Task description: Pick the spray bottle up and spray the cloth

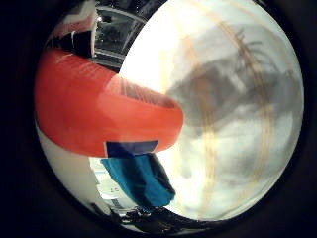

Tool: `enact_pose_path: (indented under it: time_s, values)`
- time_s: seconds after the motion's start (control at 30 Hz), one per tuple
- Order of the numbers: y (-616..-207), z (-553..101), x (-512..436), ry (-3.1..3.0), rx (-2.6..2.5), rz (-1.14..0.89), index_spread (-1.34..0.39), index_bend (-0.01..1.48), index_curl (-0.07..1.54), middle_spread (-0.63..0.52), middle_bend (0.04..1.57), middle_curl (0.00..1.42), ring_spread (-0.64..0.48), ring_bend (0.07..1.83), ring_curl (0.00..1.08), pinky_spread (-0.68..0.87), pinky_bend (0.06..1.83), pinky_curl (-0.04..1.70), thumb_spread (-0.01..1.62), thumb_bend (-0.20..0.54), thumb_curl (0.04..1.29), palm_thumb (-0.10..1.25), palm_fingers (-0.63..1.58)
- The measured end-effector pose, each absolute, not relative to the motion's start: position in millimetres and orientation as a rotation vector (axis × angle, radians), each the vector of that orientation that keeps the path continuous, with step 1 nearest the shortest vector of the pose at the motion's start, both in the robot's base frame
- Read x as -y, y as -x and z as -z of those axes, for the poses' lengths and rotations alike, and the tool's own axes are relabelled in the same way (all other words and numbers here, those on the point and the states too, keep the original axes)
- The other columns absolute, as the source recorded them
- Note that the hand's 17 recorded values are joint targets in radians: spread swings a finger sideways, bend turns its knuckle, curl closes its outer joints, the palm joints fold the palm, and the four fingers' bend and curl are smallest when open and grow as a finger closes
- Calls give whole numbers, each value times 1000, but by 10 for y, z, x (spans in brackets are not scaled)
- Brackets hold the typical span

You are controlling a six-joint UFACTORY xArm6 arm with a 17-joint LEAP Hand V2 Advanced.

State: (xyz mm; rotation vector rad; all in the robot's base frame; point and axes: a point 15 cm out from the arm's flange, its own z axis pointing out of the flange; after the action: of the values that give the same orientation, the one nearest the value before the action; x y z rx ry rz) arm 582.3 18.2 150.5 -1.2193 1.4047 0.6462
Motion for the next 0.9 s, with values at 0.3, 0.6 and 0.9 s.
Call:
enact_pose_path:
  time_s: [0.3,0.6,0.9]
  values:
    - [-5533,-2210,-344,1447,-1358,-551,-238,1107,937,-103,1402,773,-216,1367,791,-175,1069,1377,748,-15,763,1109,1072]
    - [-5187,-2786,-542,1743,-1469,-473,-239,1103,943,-97,1422,739,-220,1353,818,-156,1003,1538,745,-16,830,1085,1088]
    - [-4798,-2901,-957,2081,-1578,-408,-245,1100,950,-96,1427,721,-223,1342,834,-142,972,1607,730,-16,869,1072,1096]
